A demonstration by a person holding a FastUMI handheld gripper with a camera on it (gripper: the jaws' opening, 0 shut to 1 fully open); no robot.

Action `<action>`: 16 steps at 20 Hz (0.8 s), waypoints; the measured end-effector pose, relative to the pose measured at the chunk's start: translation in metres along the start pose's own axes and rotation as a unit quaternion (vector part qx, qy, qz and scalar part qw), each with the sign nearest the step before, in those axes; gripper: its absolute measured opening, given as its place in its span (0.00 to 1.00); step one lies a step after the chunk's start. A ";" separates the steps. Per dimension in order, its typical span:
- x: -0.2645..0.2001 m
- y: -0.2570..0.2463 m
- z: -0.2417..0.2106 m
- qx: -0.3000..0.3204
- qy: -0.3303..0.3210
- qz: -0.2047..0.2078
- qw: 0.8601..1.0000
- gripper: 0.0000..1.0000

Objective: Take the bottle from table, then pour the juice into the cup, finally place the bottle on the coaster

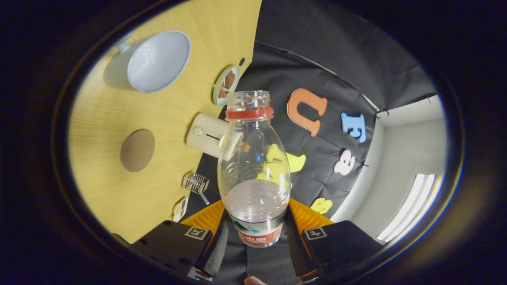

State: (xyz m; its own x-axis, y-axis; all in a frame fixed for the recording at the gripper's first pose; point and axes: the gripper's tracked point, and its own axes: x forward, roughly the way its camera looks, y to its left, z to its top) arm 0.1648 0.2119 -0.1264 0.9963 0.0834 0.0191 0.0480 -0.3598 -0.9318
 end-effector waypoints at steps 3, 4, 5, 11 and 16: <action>-0.001 0.001 0.000 0.010 0.001 0.002 1.000 0.73; -0.001 0.000 0.000 0.011 0.002 0.003 1.000 0.73; -0.002 0.000 0.001 0.012 0.002 0.004 1.000 0.73; -0.006 0.009 0.003 0.047 0.003 0.023 0.999 0.73; -0.011 0.020 0.002 0.079 0.008 0.040 0.996 0.73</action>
State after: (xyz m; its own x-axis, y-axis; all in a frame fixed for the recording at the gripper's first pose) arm 0.1542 0.2052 -0.1461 0.9976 0.0448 -0.0529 -0.0422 -0.2130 -0.9762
